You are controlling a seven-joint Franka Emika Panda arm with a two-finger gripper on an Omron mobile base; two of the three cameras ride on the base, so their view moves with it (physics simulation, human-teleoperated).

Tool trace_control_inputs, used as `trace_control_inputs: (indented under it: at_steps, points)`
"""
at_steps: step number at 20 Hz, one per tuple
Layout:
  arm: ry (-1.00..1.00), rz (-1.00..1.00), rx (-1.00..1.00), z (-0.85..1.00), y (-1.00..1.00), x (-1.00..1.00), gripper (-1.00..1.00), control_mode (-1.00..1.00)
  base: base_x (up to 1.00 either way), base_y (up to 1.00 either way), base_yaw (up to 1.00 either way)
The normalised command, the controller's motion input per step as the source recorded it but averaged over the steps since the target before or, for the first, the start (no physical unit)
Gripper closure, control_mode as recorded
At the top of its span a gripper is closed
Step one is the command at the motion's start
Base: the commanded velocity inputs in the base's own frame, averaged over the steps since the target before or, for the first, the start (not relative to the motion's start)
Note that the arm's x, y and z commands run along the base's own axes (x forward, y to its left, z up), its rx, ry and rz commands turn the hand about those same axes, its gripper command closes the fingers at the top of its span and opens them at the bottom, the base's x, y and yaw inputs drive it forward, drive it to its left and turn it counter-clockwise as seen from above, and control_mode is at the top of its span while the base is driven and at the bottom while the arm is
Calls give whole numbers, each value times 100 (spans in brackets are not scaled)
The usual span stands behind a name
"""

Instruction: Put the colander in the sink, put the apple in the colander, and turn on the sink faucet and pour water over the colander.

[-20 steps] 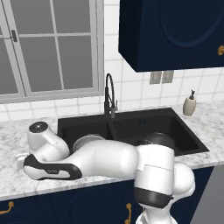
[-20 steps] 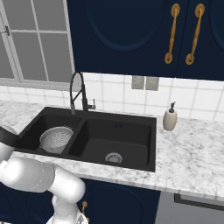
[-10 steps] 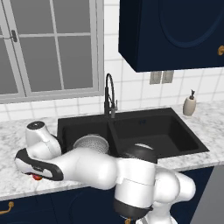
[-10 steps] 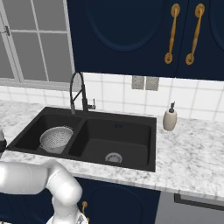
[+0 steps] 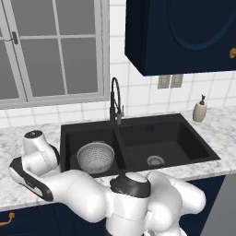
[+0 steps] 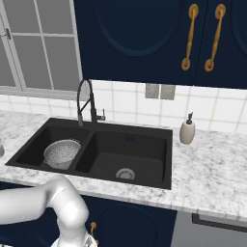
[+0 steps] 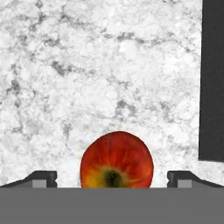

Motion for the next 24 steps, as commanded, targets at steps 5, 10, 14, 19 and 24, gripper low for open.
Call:
trace_control_inputs:
  at_steps: [5,10,14,19,24]
  points:
    - [0,-7,0,-27,0,0,-100,-100,0,0,0]
    - [2,-7,0,-30,0,0,-100,-100,0,0,0]
    - [10,-5,0,-31,0,4,100,-100,0,0,0]
    - [2,0,0,7,-17,17,100,-100,0,0,0]
    - [0,0,0,36,-52,28,100,-100,0,0,0]
